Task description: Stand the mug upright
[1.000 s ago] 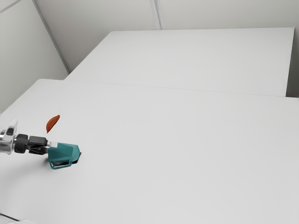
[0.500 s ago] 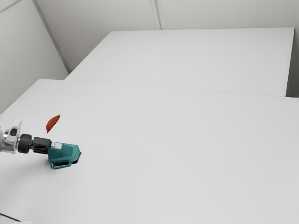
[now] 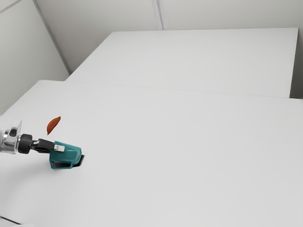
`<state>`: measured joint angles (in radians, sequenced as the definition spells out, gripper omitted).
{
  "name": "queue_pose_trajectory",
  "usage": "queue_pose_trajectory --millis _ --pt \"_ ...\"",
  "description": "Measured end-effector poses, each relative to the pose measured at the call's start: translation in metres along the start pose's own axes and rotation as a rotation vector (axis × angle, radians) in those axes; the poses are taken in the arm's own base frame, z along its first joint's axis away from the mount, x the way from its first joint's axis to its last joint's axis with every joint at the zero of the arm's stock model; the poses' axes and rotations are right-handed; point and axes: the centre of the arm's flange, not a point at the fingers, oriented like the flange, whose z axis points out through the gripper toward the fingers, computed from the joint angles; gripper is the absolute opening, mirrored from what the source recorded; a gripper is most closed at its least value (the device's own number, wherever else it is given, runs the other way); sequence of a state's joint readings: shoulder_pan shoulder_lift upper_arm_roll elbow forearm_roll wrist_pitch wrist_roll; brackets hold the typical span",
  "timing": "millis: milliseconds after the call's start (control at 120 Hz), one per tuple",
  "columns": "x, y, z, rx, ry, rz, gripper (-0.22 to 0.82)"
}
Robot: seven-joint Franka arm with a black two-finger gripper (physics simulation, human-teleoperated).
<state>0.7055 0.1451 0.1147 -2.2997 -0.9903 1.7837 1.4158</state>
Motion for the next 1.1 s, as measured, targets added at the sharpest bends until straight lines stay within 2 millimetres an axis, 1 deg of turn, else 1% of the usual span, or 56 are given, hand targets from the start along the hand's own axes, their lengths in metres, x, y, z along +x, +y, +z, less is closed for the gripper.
queue_pose_trajectory --millis 133,233,358,475,575,717,875,983,1100 --pt "0.002 0.003 0.001 -0.002 0.001 0.009 -0.1" --pt "0.01 0.013 -0.002 0.002 0.007 0.034 -0.14" --pt "0.027 0.037 -0.007 0.015 0.012 0.095 -0.15" --pt "0.048 0.068 -0.01 0.04 0.005 0.168 -0.16" --pt "0.062 0.096 -0.009 0.066 -0.032 0.227 -0.17" --pt "0.08 0.129 0.012 0.114 -0.138 0.299 -0.17" --pt "0.091 0.152 0.031 0.209 -0.283 0.346 -0.17" --pt "0.101 0.17 0.052 0.269 -0.365 0.384 -0.17" --pt "0.107 0.187 0.057 0.344 -0.419 0.403 -0.17"
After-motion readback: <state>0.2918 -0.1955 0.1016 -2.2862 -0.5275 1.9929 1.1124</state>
